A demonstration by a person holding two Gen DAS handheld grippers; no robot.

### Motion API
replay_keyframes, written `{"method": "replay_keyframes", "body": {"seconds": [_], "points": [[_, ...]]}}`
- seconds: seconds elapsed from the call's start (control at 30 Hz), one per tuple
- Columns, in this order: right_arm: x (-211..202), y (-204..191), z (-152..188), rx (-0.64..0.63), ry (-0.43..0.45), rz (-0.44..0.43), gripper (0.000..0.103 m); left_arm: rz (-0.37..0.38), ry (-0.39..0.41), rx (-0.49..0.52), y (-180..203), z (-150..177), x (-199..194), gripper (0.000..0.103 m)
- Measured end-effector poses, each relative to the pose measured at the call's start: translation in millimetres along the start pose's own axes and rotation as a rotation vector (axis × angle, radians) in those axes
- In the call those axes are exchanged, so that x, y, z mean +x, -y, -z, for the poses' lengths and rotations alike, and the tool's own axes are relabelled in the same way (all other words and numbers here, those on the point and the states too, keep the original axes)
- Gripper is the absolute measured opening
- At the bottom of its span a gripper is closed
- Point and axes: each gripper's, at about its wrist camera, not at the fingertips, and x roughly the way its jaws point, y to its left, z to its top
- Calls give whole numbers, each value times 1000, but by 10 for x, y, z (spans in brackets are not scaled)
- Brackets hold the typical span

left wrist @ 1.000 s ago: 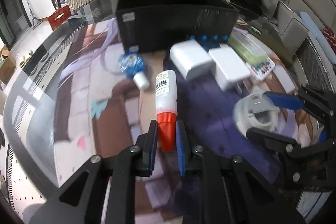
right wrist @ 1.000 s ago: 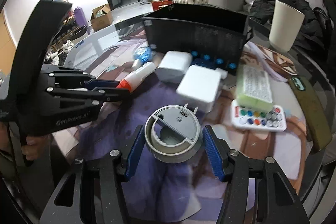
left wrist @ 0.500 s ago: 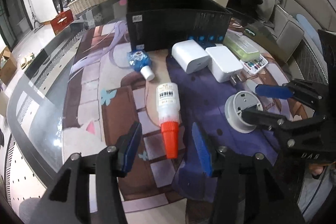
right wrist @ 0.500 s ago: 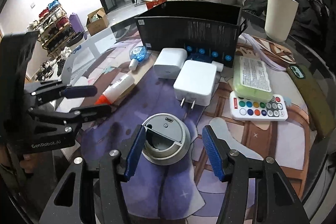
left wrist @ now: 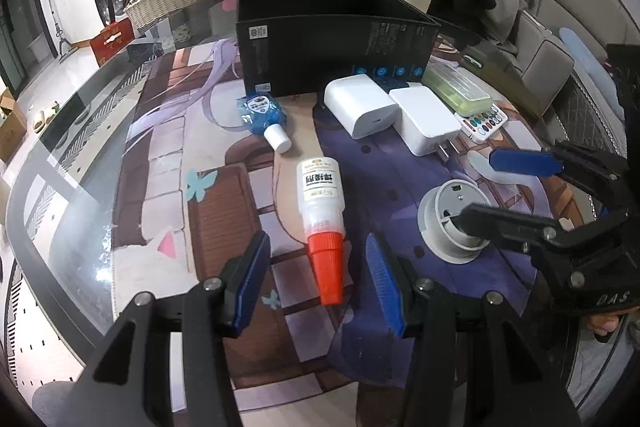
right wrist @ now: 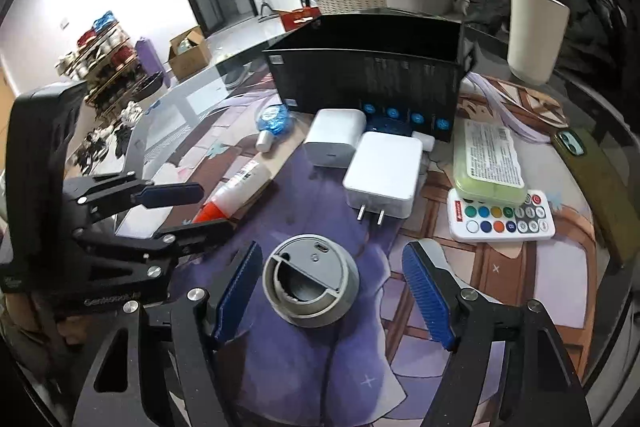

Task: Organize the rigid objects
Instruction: 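Close the right gripper on the round grey lid while the left gripper grasps the glue bottle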

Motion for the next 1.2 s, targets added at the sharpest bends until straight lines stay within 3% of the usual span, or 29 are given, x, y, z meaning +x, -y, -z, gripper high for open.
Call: {"method": "replay_keyframes", "body": {"seconds": [0.17, 0.57, 0.83, 0.9, 0.93, 1.0, 1.07, 1.1, 1.13, 1.2], "points": [[94, -12, 59, -12, -48, 2, 70, 5, -2, 7, 24, 8, 10, 50], [93, -140, 131, -58, -34, 11, 70, 2, -3, 11, 53, 8, 22, 50], [133, -259, 162, -91, -49, -30, 70, 2, -1, 6, 27, 3, 35, 50], [172, -282, 185, -104, -57, -20, 65, 0, -4, 10, 41, 2, 43, 50], [167, -296, 186, -120, -48, -1, 54, -1, -6, 12, 46, 2, 47, 50], [158, -322, 182, -144, -42, 2, 50, 1, -10, 10, 46, -10, 63, 50], [160, -345, 186, -160, -41, 14, 50, -14, -14, 16, 56, -36, 88, 48], [155, -352, 189, -164, -39, 17, 50, -23, -14, 21, 67, -48, 100, 39], [150, -353, 190, -164, -37, 16, 50, -40, -12, 32, 79, -61, 106, 21], [121, -346, 182, -162, -25, 17, 50, -41, -13, 34, 76, -78, 116, 19]]}}
